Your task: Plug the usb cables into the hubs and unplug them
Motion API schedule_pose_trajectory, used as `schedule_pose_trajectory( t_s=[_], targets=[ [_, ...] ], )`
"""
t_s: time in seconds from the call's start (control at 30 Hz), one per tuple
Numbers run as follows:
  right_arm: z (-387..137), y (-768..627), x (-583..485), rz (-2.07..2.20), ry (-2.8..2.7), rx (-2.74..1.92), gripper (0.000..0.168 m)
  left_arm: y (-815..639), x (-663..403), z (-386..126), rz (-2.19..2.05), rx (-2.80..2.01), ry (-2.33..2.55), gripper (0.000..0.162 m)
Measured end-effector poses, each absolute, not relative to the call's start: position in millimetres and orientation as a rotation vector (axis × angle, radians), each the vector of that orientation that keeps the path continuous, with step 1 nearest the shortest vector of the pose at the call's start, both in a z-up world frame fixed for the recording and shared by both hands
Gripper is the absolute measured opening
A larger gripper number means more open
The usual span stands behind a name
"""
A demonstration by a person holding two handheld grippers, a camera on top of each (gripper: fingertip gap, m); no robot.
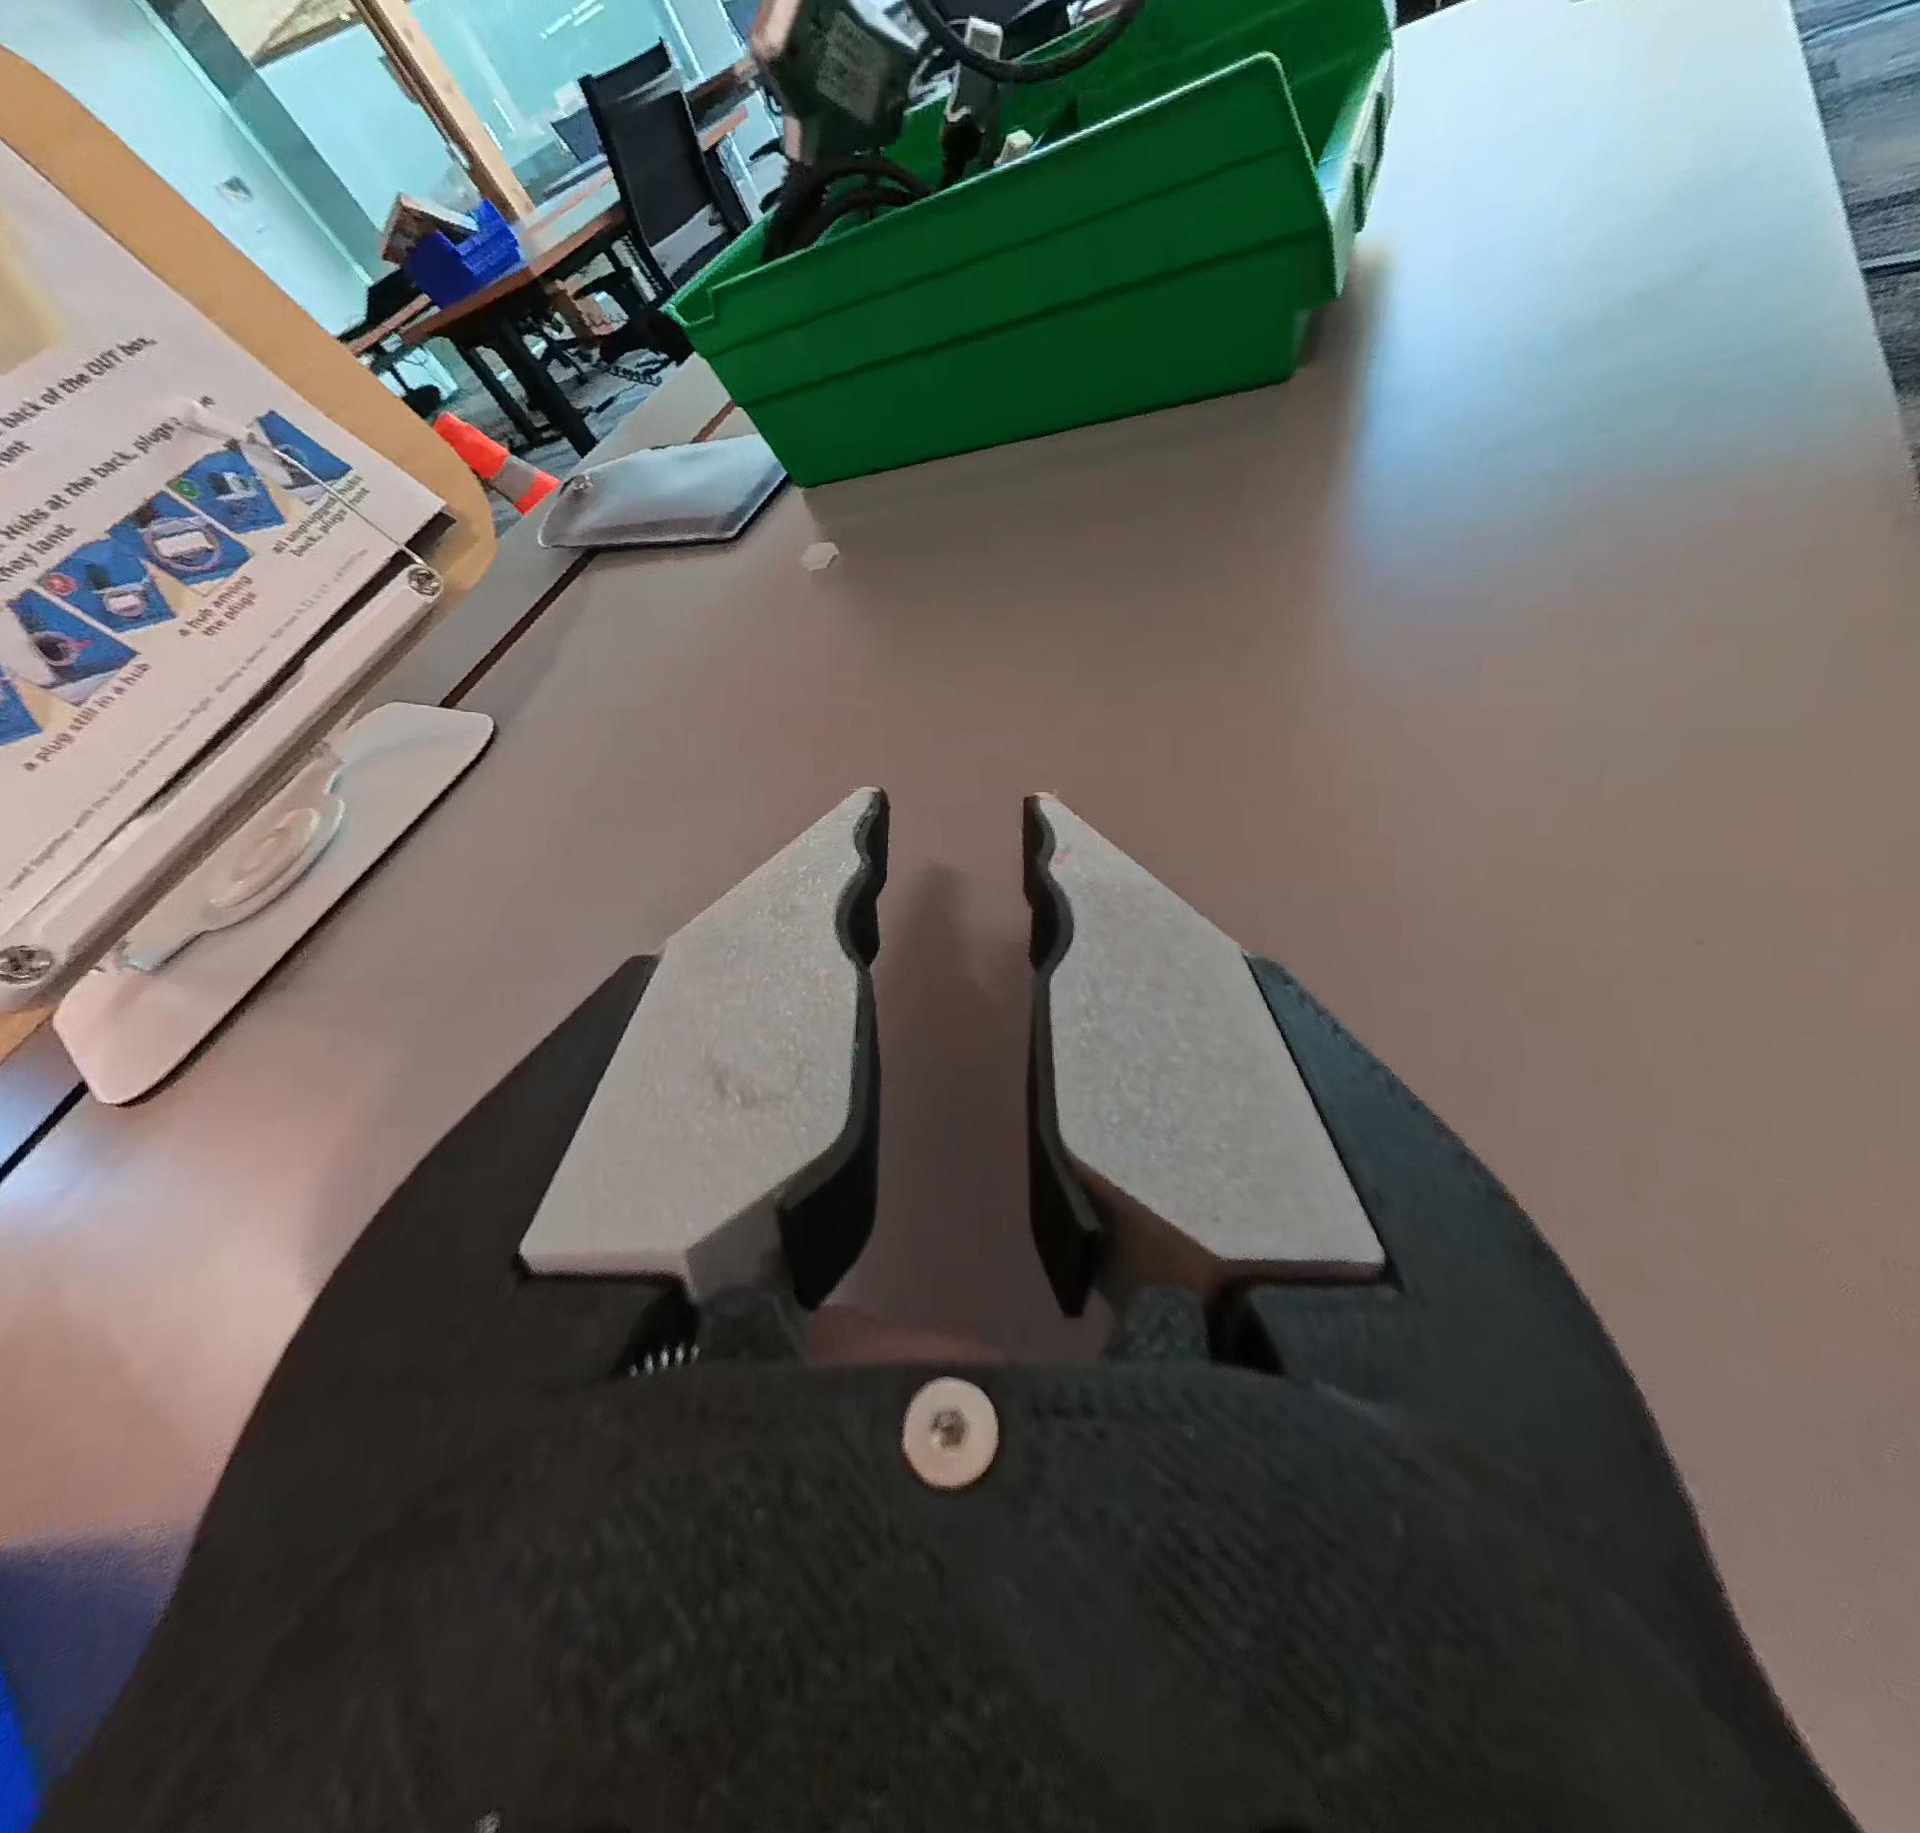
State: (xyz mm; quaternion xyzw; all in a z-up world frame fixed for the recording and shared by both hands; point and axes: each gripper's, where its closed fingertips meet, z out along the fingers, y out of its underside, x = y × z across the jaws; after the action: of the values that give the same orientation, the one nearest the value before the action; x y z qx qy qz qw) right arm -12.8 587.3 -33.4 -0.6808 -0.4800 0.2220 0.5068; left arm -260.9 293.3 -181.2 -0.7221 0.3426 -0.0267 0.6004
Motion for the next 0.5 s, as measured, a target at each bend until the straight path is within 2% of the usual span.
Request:
schedule_pose_trajectory(
  t_s=[0.1, 0.2, 0.4, 0.5],
  targets=[
    [-22.0, 621.8, -21.6, 0.464, -1.092, -1.688, 0.006, 295.7, -257.1, -183.1, -0.120, -1.701, 0.790, 0.024],
    [-34.0, 669.0, -20.8, 0.310, -1.068, -1.811, 0.006, 296.2, -256.1, -184.0, -0.130, -1.707, 0.792, 0.024],
    [-133.4, 725.7, 20.9, -0.205, -1.334, -2.186, 0.004, 293.7, -253.4, -185.0, -0.132, -1.699, 0.817, 0.024],
    [-156.4, 721.7, 11.4, -0.202, -1.494, -2.184, 0.005, 293.8, -253.9, -184.1, -0.174, -1.705, 0.805, 0.024]
  ],
)
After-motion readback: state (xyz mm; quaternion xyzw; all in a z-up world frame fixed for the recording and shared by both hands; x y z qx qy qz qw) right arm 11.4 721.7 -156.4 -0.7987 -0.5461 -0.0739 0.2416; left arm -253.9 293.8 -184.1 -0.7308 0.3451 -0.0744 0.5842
